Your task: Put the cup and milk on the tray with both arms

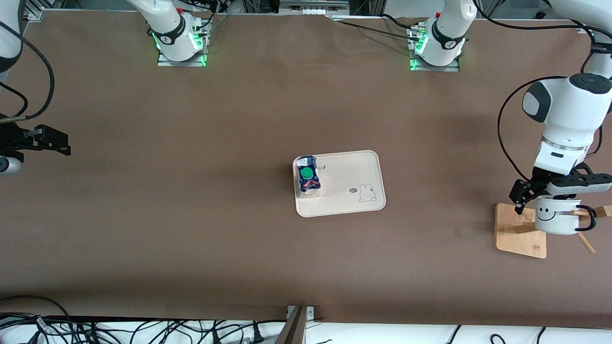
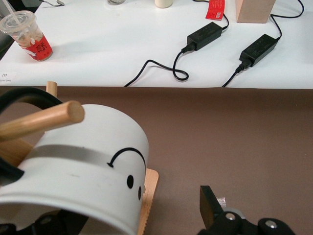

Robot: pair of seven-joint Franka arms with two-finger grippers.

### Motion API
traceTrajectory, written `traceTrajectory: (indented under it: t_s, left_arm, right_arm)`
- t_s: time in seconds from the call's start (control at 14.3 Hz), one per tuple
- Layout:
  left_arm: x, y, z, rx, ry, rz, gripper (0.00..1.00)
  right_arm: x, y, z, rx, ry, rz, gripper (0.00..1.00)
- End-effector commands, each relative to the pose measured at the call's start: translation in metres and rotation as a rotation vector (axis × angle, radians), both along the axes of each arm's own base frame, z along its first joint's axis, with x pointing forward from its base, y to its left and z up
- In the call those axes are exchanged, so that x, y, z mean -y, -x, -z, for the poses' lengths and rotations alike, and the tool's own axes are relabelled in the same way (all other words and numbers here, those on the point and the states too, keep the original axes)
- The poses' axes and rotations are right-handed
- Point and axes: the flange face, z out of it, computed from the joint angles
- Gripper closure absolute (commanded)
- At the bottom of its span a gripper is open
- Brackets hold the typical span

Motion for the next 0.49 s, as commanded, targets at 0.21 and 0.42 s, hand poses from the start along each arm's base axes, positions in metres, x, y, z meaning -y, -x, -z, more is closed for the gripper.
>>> traceTrajectory:
  t_s: [0.21,0.42]
  left_arm:
    - [-0.0020,0.0066,-0.0105,0.012,-0.024,0.018,0.39]
    - [-0.0047,0.0070,-0.0115,0.013,-0.027,0.016,0.54]
  right_arm:
    - [0.0089,0.0162,-0.0016,0.003,0.009,0.000,0.00]
    - [0.0096,0.0193,-0.0031,-0.009,0.018,0.004,0.00]
